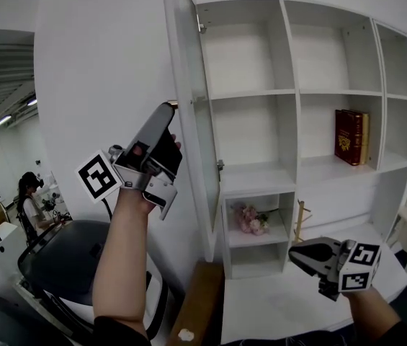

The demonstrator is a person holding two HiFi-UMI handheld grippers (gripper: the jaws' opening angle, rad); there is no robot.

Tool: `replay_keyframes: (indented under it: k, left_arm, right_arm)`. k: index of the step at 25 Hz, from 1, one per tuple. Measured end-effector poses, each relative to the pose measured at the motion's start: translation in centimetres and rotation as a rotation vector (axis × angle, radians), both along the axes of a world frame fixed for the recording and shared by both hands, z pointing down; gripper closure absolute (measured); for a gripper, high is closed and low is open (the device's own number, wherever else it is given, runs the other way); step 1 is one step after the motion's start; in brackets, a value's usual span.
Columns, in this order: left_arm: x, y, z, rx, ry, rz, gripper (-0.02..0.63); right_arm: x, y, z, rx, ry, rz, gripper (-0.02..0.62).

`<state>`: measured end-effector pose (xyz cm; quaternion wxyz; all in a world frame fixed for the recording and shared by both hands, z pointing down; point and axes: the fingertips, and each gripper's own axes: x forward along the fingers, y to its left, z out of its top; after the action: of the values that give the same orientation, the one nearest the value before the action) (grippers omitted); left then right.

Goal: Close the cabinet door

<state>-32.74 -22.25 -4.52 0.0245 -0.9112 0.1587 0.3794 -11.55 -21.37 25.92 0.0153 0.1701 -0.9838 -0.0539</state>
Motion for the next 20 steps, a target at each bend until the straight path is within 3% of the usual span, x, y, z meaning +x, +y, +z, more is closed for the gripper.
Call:
replay_keyframes:
  k: [3,6,12,20]
  left_arm:
    - [-0.1,-0.3,-0.1,0.001,0.015,0.028,0.360]
    - [-0.3,-0.4,0.0,0.016,0.020,0.034,0.440]
    - [0.1,0.4,-0.4,0.064,0.000,0.062,0.517]
    - [0.5,0.7,-0.5,0.089,-0.030,0.073,0.526]
  right_arm:
    - [0.1,0.5,-0.1,0.015,0.000,0.016,0.589]
    - [0.2,0.6,-0.1,0.022,0.002,0.031,0.589]
    - [0.4,0.4,0.5,-0.010,-0.011,0.046,0.589]
    - [-0.3,0.2,1.1,-0.027,-0.016,0.046,0.589]
